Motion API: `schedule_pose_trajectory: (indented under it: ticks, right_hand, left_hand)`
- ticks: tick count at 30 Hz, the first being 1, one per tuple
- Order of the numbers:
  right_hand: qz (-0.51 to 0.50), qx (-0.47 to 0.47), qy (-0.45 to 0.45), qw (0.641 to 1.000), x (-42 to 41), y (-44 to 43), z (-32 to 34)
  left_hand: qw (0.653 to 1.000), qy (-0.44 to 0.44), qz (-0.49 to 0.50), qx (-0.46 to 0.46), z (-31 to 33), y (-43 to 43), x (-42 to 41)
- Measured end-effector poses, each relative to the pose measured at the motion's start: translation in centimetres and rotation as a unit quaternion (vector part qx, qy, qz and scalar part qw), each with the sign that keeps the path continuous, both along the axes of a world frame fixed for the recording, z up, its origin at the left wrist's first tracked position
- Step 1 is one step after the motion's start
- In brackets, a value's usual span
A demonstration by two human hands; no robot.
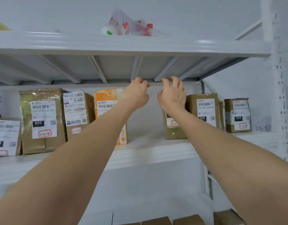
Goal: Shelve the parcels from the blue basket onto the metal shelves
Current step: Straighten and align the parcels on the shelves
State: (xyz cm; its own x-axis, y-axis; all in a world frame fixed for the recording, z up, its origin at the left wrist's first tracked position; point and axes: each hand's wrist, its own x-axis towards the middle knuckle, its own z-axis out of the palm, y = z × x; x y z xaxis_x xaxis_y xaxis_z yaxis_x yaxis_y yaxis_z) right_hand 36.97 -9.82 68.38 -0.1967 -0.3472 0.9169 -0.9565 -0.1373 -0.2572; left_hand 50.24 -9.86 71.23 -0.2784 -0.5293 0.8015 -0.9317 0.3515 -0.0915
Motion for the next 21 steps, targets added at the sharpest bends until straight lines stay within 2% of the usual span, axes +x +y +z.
schedule_pose_trajectory:
  ticks: [4,9,13,18,21]
  right_hand:
    - [-0.031,0.031,0.009,0.999,-9.1,0.2,-0.2]
    - [-0.039,0.132,0.031,0.99,-16.4,-1.1,-0.6]
    - [-0.013,0.15,0.053,0.987,-18.4,-2.2,-0.4]
    - [0.002,0.191,0.109,0.976,-18.7,-3.1,-0.6]
    - [0.007,0.175,0.106,0.979,-18.2,-3.6,-0.7]
  left_hand:
    - [1.0,-0.013,-0.02,0.016,-0.1,-0.9,-7.2]
    - [0.998,-0.034,0.008,0.053,-0.8,-2.2,-13.1]
    - [0.999,0.005,0.031,0.036,-0.4,-2.9,-15.0]
    - [0.992,0.041,0.066,0.1,-0.2,-4.9,-16.5]
    - [0.991,0.069,0.062,0.092,-0.1,-5.4,-16.8]
